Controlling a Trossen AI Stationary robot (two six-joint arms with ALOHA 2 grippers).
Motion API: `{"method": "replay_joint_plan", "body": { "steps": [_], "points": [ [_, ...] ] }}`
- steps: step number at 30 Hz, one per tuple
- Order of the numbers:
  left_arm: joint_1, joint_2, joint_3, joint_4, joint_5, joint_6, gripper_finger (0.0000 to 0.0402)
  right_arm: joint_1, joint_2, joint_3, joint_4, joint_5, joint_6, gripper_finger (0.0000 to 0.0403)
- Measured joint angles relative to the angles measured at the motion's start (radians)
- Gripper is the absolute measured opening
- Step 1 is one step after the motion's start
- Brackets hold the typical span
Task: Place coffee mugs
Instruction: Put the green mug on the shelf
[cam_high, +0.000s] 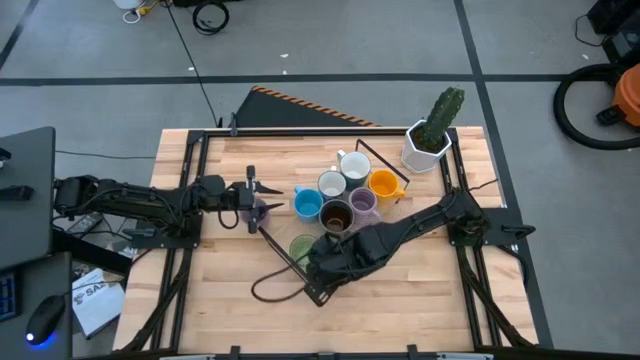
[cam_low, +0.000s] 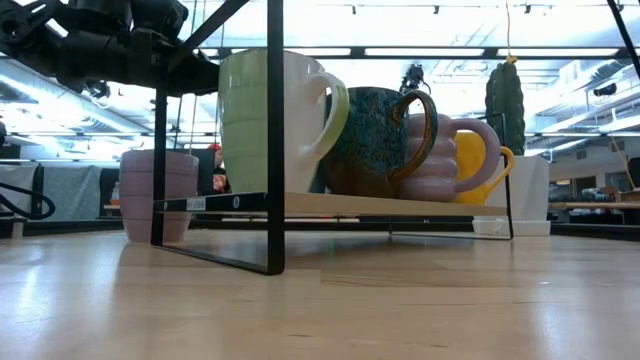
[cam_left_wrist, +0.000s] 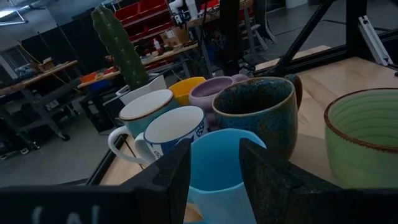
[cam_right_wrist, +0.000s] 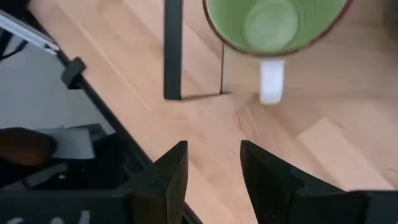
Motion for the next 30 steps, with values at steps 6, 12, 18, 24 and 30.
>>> {"method": "replay_joint_plan", "body": {
  "steps": [6, 12, 18, 24, 30],
  "points": [
    [0.0, 0.0, 0.0, 0.001, 0.0, 0.001, 0.0141, 0.029, 0.001, -0.06, -0.039, 0.106, 0.015, 0.0153],
    [0.0, 0.0, 0.0, 0.003, 0.0, 0.002, 0.0141, 0.02, 0.002, -0.126, -0.052, 0.157, -0.03, 0.0153],
    [0.0, 0.0, 0.0, 0.004, 0.0, 0.002, 0.0141, 0.0, 0.002, -0.175, 0.025, 0.177, -0.07, 0.0153],
    [0.0, 0.0, 0.0, 0.002, 0.0, 0.002, 0.0141, -0.001, 0.002, -0.219, 0.077, 0.174, -0.076, 0.0153],
    [0.0, 0.0, 0.0, 0.001, 0.0, 0.002, 0.0141, -0.001, 0.002, -0.222, 0.107, 0.207, -0.1, 0.0153]
  ]
}}
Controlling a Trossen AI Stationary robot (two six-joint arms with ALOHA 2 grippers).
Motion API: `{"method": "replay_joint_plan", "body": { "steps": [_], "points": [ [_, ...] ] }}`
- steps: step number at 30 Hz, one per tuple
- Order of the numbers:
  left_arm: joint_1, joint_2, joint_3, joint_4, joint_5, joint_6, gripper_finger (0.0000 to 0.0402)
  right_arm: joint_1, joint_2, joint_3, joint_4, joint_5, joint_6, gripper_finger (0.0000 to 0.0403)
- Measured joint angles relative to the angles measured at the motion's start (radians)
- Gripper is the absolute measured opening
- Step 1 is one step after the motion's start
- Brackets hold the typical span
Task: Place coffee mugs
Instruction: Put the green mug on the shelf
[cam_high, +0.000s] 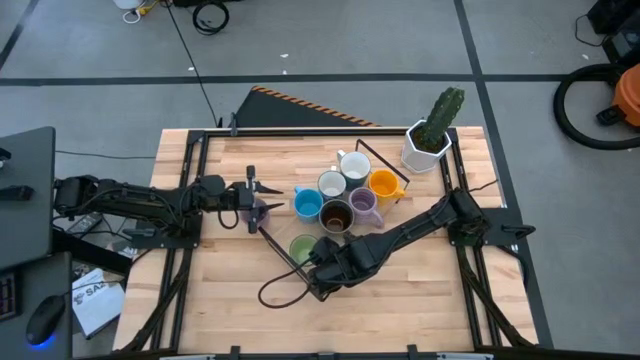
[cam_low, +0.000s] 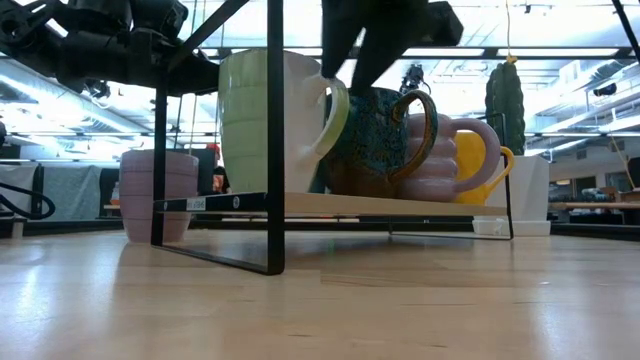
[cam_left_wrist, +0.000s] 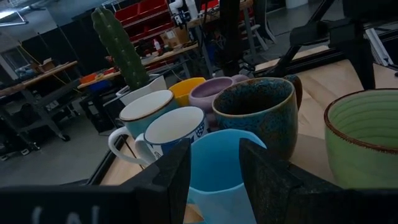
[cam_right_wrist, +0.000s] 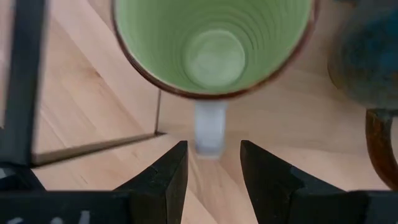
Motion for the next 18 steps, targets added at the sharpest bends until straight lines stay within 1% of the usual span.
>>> {"method": "replay_joint_plan", "body": {
  "steps": [8, 14, 18],
  "points": [
    [0.0, 0.0, 0.0, -0.001, 0.0, 0.0, 0.0141, -0.01, 0.0, 0.0, 0.015, 0.038, -0.017, 0.0153],
    [0.0, 0.0, 0.0, -0.001, 0.0, 0.0, 0.0141, -0.013, 0.013, 0.001, 0.022, 0.038, -0.03, 0.015],
    [0.0, 0.0, 0.0, -0.003, 0.0, 0.0, 0.0141, -0.014, 0.037, -0.001, 0.022, 0.013, -0.041, 0.0143]
  ]
}}
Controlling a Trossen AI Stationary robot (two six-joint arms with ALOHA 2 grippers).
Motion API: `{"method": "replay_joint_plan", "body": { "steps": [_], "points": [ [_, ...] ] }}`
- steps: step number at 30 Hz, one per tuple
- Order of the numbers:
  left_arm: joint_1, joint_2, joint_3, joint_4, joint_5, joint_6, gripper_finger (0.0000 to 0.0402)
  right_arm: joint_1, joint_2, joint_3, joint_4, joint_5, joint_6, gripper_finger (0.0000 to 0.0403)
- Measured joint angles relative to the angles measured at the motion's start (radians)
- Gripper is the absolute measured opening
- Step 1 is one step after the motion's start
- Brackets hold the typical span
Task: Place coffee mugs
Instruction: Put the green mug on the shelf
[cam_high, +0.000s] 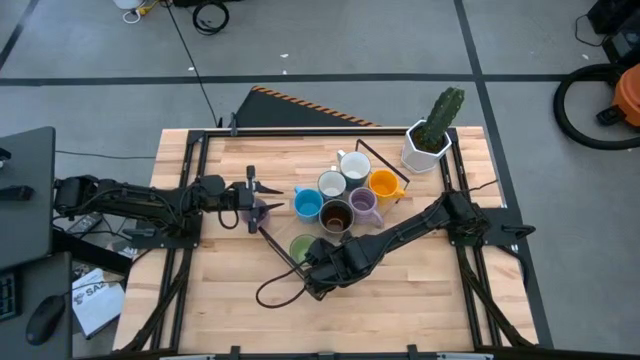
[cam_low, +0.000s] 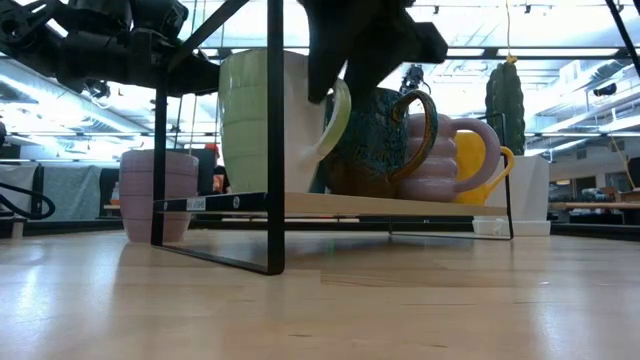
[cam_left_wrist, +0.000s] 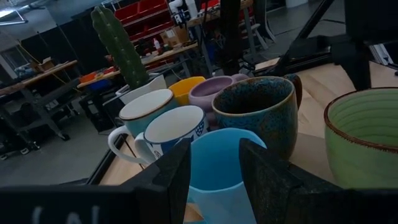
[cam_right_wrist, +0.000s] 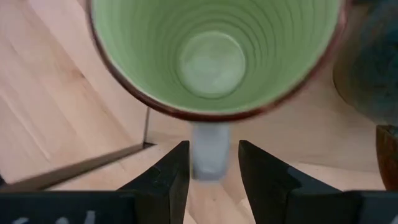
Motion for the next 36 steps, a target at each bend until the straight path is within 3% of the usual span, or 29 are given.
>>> {"method": "replay_joint_plan", "body": {
  "steps": [16, 36],
  "points": [
    [0.0, 0.0, 0.0, -0.001, 0.0, 0.0, 0.0141, 0.0, -0.002, 0.001, 0.026, -0.021, -0.014, 0.0078],
    [0.0, 0.0, 0.0, -0.001, 0.0, 0.0, 0.0141, 0.001, -0.003, 0.001, 0.023, -0.121, 0.057, 0.0081]
  ]
}}
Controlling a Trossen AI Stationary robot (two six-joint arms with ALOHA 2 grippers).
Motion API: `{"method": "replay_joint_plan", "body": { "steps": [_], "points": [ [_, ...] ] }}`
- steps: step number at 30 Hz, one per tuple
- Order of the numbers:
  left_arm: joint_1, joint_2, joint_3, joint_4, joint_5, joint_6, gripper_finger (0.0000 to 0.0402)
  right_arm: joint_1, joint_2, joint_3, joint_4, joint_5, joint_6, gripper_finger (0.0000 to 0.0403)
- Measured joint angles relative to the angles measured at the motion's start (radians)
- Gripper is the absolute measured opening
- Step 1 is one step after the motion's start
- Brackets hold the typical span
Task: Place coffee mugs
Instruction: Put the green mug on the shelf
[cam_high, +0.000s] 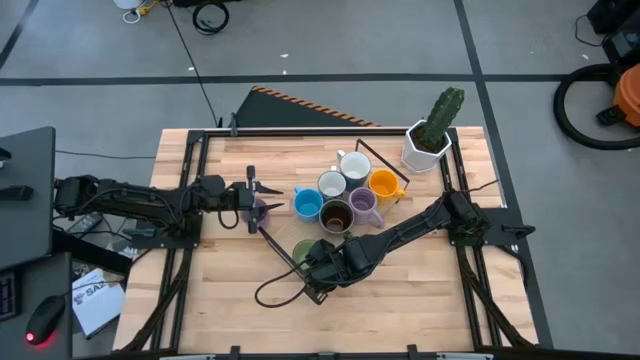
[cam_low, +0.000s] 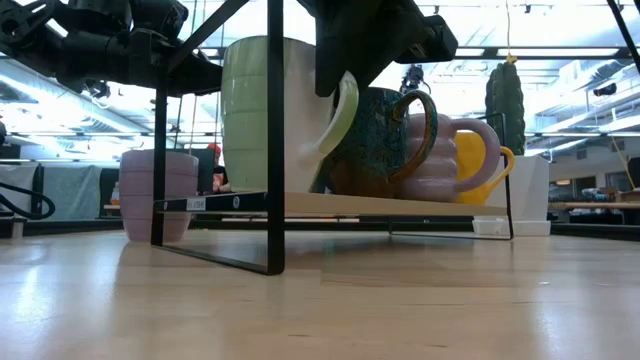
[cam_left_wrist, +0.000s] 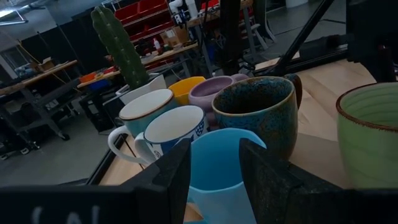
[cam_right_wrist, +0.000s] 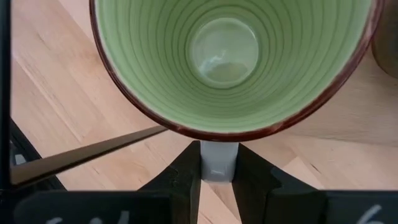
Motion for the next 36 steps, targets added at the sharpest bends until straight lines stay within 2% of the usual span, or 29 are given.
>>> {"method": "replay_joint_plan", "body": {
  "steps": [14, 36],
  "points": [
    [0.0, 0.0, 0.0, 0.0, 0.0, 0.0, 0.0141, 0.0, -0.005, 0.034, -0.053, -0.06, 0.009, 0.0081],
    [0.0, 0.0, 0.0, 0.001, 0.0, 0.0, 0.0141, 0.001, -0.002, 0.062, -0.069, 0.001, -0.005, 0.0081]
  ]
}}
